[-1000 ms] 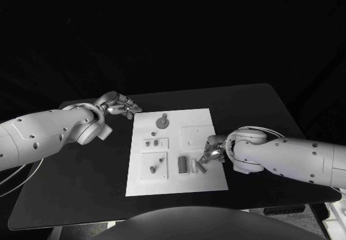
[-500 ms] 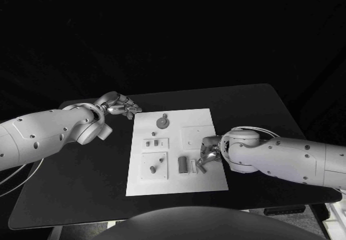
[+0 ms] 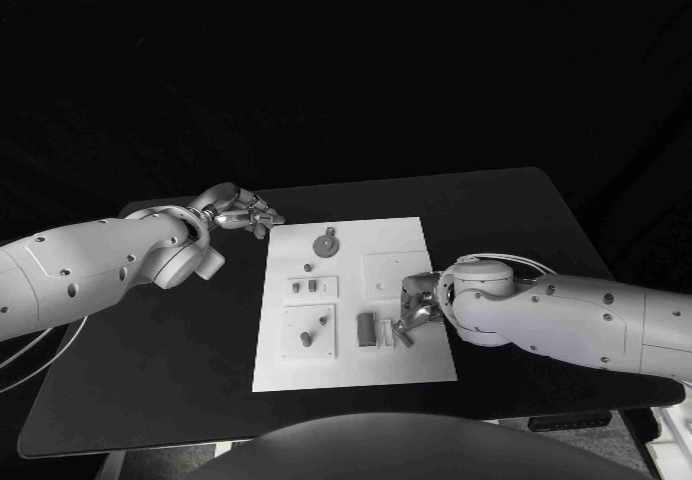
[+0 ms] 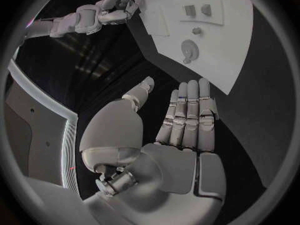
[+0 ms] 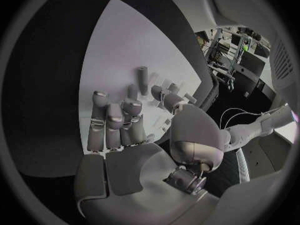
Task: Assemble the parts on the task board
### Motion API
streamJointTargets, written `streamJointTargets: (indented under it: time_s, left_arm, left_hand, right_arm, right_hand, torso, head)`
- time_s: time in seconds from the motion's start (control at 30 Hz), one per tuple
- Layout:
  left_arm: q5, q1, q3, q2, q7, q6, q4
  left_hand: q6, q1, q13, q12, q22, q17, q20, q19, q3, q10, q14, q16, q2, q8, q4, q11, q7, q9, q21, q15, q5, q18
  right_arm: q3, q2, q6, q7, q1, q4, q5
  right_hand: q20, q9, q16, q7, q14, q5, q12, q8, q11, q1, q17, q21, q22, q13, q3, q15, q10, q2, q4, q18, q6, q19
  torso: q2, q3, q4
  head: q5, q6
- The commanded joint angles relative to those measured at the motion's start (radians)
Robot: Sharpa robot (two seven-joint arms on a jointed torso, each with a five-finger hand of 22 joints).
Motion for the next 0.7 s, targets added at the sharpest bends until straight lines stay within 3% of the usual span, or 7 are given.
streamJointTargets:
  time_s: [0.03, 0.4, 0.7]
  left_arm:
    - [-0.002, 0.001, 0.001, 0.0, 0.005, 0.012, 0.003]
    - [-0.002, 0.001, 0.001, -0.001, 0.004, 0.015, 0.003]
    - [-0.002, 0.001, 0.001, -0.002, 0.003, 0.015, 0.003]
  left_hand:
    - [-0.004, 0.007, 0.001, -0.003, 0.0, 0.001, 0.002, -0.003, -0.002, 0.004, 0.007, -0.007, -0.001, 0.001, -0.006, 0.002, 0.004, -0.002, -0.002, 0.001, 0.001, 0.014]
    - [-0.004, 0.006, 0.001, -0.003, 0.0, 0.001, 0.002, -0.003, -0.002, 0.004, 0.007, -0.007, -0.001, 0.001, -0.006, 0.002, 0.004, -0.002, -0.002, 0.001, 0.001, 0.014]
    - [-0.004, 0.006, 0.001, -0.004, 0.0, 0.002, 0.001, -0.002, -0.002, 0.004, 0.007, -0.007, -0.001, 0.001, -0.006, 0.002, 0.004, -0.002, -0.002, 0.001, 0.001, 0.015]
  right_arm:
    - [-0.002, 0.003, 0.048, -0.003, -0.006, -0.003, -0.035]
    - [-0.002, 0.012, 0.068, -0.005, -0.018, -0.01, -0.038]
    - [-0.002, 0.021, 0.089, -0.008, -0.026, -0.017, -0.052]
  right_hand:
    - [-0.001, -0.002, -0.002, 0.002, -0.003, -0.004, 0.003, -0.001, 0.002, -0.003, 0.001, 0.002, 0.004, 0.001, 0.0, -0.002, -0.008, -0.01, 0.008, 0.008, -0.003, -0.003]
    - [0.0, 0.001, -0.002, 0.002, -0.007, -0.003, 0.004, 0.001, 0.002, -0.016, 0.002, 0.002, 0.005, 0.001, 0.002, -0.002, -0.011, -0.021, 0.04, 0.008, -0.005, -0.006]
    - [0.0, 0.001, -0.001, 0.001, -0.007, -0.003, 0.005, 0.001, 0.002, -0.014, 0.002, 0.003, 0.005, 0.002, 0.003, -0.002, -0.011, -0.02, 0.042, 0.008, -0.005, -0.006]
  torso:
    - [0.0, 0.0002, -0.0002]
    - [0.0, 0.0003, -0.0003]
    - [0.0, 0.0002, -0.0003]
  head:
    - [0.001, 0.0]
    - [0.002, 0.0]
    - [0.003, 0.0]
